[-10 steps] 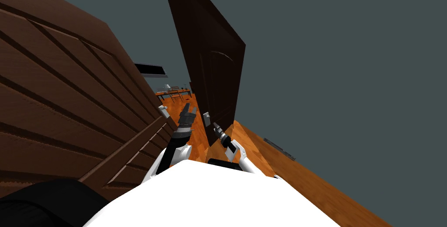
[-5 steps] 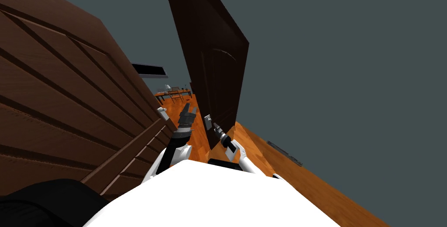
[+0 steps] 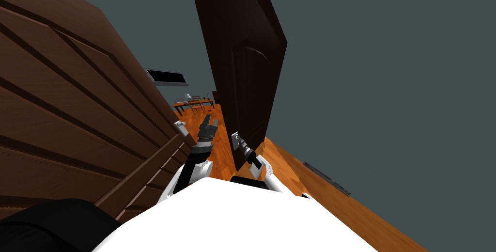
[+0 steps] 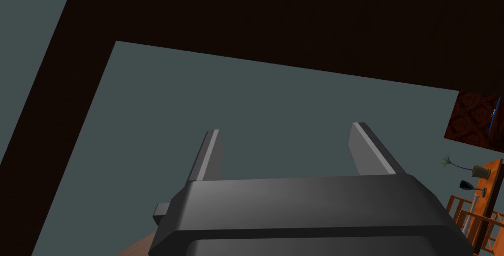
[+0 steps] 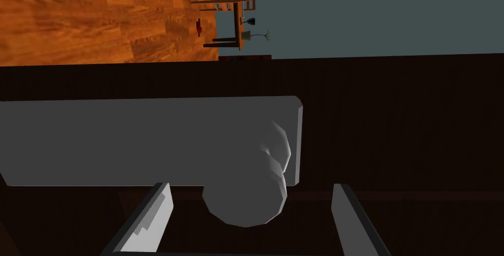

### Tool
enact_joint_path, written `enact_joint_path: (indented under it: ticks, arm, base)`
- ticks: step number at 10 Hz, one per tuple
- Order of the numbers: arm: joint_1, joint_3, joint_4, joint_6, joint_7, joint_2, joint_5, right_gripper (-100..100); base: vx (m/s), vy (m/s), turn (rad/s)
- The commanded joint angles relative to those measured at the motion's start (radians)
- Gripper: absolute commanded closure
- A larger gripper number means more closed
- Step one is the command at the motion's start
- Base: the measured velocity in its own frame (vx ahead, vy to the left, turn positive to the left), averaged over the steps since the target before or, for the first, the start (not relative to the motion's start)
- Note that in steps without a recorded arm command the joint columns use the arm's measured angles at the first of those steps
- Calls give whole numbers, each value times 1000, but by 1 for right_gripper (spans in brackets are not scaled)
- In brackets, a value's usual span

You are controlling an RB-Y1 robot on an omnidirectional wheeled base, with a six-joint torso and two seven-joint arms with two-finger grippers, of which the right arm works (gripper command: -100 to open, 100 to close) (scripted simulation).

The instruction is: Push the door open

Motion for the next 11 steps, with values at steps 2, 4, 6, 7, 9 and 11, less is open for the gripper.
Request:
enact_joint_path:
  ticks: [2,4,6,7,9,11]
  arm:
    - [0,-3,3,-1,2,6,0,-100]
    - [0,-3,3,-1,2,6,0,100]
    - [0,-3,3,-1,2,6,0,100]
    - [0,-3,3,-1,2,6,0,100]
    - [10,-11,-8,4,0,1,15,100]
    - [21,-16,-16,7,-3,-3,27,100]
  base:
    - [91,85,12]
    - [-9,-8,5]
    - [-3,-4,5]
    - [0,0,0]
    - [32,63,-54]
    - [72,155,-100]
